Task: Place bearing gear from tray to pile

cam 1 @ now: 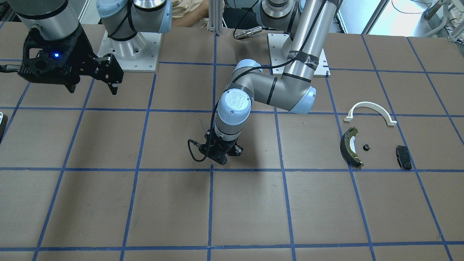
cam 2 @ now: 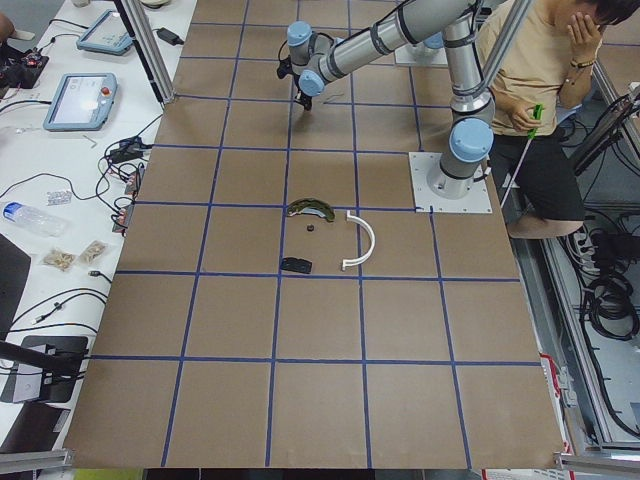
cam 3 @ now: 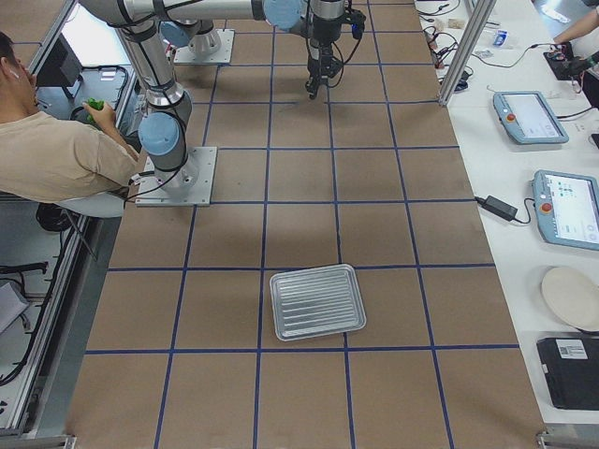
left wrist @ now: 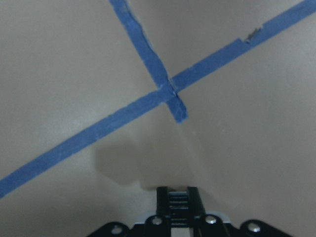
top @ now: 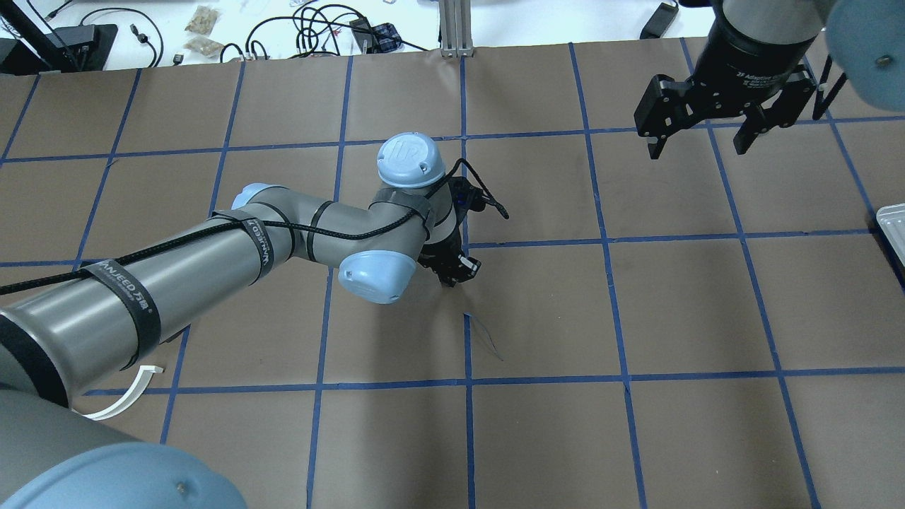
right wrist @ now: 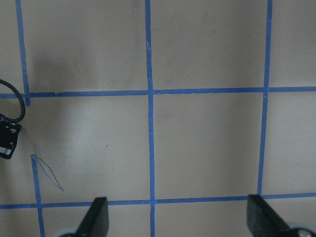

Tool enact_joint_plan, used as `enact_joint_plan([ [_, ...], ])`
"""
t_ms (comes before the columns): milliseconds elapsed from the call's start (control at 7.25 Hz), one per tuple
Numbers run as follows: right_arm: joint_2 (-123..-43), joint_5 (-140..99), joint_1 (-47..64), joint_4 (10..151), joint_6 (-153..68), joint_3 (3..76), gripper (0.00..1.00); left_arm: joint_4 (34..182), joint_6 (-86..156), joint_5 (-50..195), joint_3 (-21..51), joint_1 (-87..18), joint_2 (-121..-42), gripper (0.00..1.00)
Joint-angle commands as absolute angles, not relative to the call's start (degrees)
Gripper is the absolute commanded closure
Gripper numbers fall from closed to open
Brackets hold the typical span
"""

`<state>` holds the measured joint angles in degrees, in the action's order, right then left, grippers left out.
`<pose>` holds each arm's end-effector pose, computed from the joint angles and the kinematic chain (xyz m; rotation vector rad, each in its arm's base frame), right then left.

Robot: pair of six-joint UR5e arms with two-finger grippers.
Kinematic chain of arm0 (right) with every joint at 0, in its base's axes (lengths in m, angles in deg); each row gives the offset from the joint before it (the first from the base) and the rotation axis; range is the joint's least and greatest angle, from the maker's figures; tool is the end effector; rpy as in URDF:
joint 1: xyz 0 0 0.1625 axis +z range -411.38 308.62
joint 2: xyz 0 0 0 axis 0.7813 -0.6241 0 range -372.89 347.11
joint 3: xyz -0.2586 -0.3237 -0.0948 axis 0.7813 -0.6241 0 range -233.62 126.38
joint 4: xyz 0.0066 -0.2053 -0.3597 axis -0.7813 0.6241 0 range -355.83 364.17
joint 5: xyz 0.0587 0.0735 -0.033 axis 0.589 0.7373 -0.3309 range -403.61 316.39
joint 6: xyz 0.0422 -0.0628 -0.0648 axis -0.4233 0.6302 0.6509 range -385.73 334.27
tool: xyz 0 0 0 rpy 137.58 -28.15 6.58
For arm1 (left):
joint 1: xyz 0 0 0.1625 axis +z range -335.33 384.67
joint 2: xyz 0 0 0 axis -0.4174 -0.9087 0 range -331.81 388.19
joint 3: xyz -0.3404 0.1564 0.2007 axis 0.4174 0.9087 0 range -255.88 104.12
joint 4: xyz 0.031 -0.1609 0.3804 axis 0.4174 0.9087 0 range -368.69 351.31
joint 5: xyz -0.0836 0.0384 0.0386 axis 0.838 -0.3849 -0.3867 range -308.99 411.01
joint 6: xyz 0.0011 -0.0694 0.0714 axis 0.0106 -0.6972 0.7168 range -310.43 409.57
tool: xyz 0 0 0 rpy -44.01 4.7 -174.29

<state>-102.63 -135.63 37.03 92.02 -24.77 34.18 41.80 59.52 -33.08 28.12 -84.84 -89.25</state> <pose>0.1160 -0.4966 0.5009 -0.0166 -3.1064 -0.0067 -0.3310 -0.5046 0.1778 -0.7707 -2.9416 -0.0640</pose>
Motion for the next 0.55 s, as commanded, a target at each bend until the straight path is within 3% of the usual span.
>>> enact_joint_plan([
  [0,-102.63,-135.63,37.04,91.97,-24.77,34.18,0.0,46.38,61.42,-33.45,24.09,-82.05,-87.4,1.0],
  [414,-102.63,-134.58,36.69,92.75,-23.81,34.18,0.0,72.28,74.05,-37.12,7.32,-66.63,-86.16,1.0],
])
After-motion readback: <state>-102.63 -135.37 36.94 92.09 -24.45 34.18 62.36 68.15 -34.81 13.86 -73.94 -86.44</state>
